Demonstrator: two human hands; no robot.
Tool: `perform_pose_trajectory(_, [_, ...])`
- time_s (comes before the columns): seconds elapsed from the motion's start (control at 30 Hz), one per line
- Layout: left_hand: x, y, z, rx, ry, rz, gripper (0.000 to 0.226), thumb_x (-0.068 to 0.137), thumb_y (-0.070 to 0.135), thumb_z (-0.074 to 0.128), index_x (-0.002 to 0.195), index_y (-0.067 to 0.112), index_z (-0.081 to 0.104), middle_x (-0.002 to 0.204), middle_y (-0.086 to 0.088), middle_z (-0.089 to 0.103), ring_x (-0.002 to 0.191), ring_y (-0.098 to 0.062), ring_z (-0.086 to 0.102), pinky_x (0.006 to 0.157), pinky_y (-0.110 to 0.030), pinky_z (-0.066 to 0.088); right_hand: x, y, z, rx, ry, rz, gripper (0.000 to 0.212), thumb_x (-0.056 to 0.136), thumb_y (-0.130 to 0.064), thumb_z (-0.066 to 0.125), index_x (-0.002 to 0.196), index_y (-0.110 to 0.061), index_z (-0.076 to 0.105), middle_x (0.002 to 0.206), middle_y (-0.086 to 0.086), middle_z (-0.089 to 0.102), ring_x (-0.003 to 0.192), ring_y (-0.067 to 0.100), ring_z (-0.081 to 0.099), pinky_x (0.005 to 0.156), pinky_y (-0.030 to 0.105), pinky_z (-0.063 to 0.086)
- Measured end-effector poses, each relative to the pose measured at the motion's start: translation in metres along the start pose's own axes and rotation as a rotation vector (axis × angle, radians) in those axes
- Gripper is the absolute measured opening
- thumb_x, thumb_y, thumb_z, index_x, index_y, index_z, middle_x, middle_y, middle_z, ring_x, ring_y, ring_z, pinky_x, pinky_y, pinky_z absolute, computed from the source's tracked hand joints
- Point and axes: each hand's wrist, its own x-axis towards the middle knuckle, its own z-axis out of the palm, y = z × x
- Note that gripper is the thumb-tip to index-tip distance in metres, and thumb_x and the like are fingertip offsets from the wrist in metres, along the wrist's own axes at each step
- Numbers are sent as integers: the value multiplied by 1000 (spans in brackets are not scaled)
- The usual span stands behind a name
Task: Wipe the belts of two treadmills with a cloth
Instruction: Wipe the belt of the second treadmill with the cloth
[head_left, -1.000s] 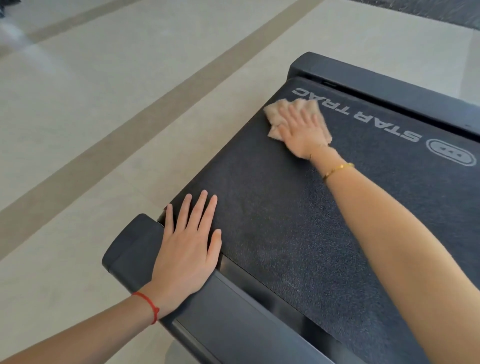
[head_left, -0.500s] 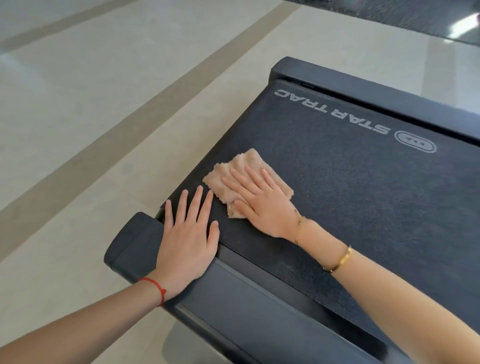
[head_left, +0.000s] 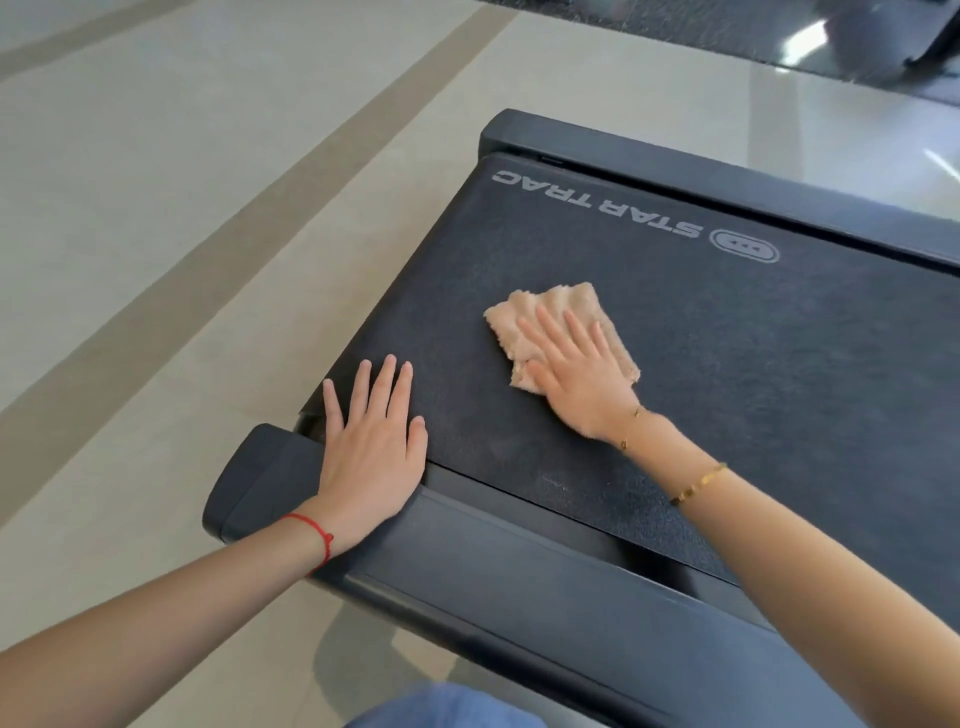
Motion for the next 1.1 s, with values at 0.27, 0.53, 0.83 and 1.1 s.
perform_pose_trajectory(0.27, [46,31,-7,-63,7,138,59,106,37,26,160,22,8,168,-1,3,154,-26,-4,122,-58,-3,-106,-27,14,-29,-45,-176,53,105,-47,17,156,-40,0,163,-17,-9,150,14,-17,121,35,-16])
perform_pose_trajectory(0.53, [75,62,0,-71,19,248,57,106,34,28,160,23,12,168,-2,8,154,-27,-1,122,-60,-1,-103,22,-4,63,37,362,54,107,-41,20,156,-36,-1,164,-10,-9,151,25,-13,121,44,-11])
perform_pose_trajectory(0.83, [104,74,0,-64,58,241,56,106,33,29,159,21,17,167,-5,12,154,-28,1,120,-64,0,-145,-18,13,43,29,50,52,106,-43,22,156,-40,5,163,-18,-4,151,16,-14,122,38,-11])
perform_pose_trajectory(1.1, [112,67,7,-43,41,180,56,106,38,26,159,24,16,167,-4,10,154,-27,1,120,-63,-2,-153,88,-6,80,126,505,53,106,-42,22,155,-37,3,164,-11,-5,152,26,-8,121,43,-9])
